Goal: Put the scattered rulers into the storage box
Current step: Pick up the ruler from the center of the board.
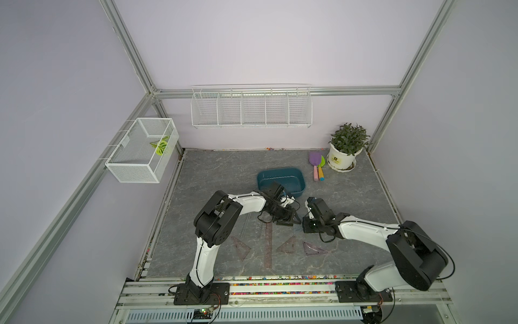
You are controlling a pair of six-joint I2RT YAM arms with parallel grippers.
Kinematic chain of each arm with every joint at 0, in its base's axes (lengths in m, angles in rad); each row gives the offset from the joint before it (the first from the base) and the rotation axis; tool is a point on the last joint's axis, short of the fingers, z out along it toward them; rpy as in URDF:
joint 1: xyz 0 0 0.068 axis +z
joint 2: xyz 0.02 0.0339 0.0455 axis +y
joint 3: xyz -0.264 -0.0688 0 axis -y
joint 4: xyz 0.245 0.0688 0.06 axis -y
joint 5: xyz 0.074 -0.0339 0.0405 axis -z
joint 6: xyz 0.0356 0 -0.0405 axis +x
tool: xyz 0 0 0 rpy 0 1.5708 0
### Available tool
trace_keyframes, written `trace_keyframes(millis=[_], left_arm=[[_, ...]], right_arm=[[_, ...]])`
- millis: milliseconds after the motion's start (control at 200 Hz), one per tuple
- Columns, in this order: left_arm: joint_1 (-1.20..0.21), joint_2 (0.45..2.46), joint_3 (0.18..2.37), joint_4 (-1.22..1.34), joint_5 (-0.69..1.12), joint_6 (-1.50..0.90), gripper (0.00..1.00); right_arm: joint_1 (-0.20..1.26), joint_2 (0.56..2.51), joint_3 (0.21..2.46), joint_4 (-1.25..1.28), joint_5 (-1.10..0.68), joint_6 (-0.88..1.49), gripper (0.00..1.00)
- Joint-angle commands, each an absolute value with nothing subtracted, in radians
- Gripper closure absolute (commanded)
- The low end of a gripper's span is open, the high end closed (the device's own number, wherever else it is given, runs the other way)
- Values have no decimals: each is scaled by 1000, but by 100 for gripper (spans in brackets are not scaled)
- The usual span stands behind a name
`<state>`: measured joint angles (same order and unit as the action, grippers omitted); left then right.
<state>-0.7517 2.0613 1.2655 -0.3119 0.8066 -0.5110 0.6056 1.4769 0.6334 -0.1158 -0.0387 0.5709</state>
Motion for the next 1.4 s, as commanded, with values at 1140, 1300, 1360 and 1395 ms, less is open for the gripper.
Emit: trace_keyframes(millis=[1140, 1300, 1360, 1395], left_arm=[[-745, 2125, 1309, -371, 559, -572, 51], [-753, 2157, 1332, -370, 572, -575, 50], [-758, 2169, 1341, -369, 582, -575, 51], [-759, 2176, 1345, -367, 588, -577, 52]], right_arm=[[548, 1523, 541, 24, -81, 587, 93], [544, 1542, 520, 53, -93, 590, 93], [543, 1550, 517, 61, -96, 591, 93], [543, 1555, 517, 66, -99, 593, 93]])
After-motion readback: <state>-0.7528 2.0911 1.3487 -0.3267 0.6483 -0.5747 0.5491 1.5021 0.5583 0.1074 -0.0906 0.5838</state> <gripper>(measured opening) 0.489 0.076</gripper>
